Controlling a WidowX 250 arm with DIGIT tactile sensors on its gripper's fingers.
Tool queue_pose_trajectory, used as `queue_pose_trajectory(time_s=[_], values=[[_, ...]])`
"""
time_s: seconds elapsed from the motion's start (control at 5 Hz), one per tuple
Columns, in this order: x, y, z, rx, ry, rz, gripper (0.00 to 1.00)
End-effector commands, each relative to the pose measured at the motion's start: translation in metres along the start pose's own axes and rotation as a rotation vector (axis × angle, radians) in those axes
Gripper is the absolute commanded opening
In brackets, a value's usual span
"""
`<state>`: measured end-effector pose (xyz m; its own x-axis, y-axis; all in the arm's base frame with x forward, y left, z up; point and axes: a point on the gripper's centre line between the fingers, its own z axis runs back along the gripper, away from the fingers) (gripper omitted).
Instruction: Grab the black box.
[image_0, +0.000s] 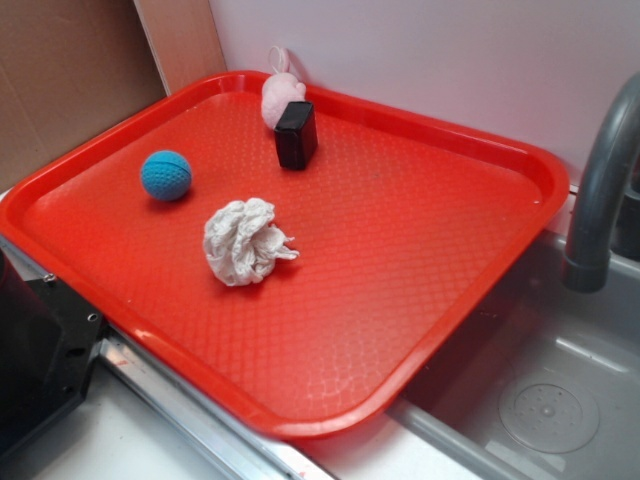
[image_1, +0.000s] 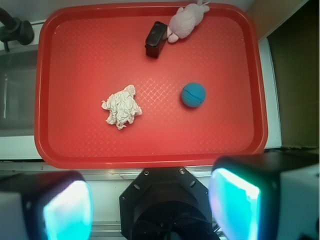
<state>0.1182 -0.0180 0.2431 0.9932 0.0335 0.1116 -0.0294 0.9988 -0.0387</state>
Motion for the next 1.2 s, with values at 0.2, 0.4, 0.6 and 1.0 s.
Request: queue_pose_trajectory(time_s=[0.2,0.4,0.6,1.0], values=[[0.04,-0.013,-0.016,0.035,-0.112,0.183,1.0],[0.075,-0.007,-0.033,0.14,-0.183,0.419,1.0],[0.075,-0.007,-0.033,0.14,-0.183,0.419,1.0],[0.075,-0.007,-0.033,0.14,-0.183,0.419,1.0]])
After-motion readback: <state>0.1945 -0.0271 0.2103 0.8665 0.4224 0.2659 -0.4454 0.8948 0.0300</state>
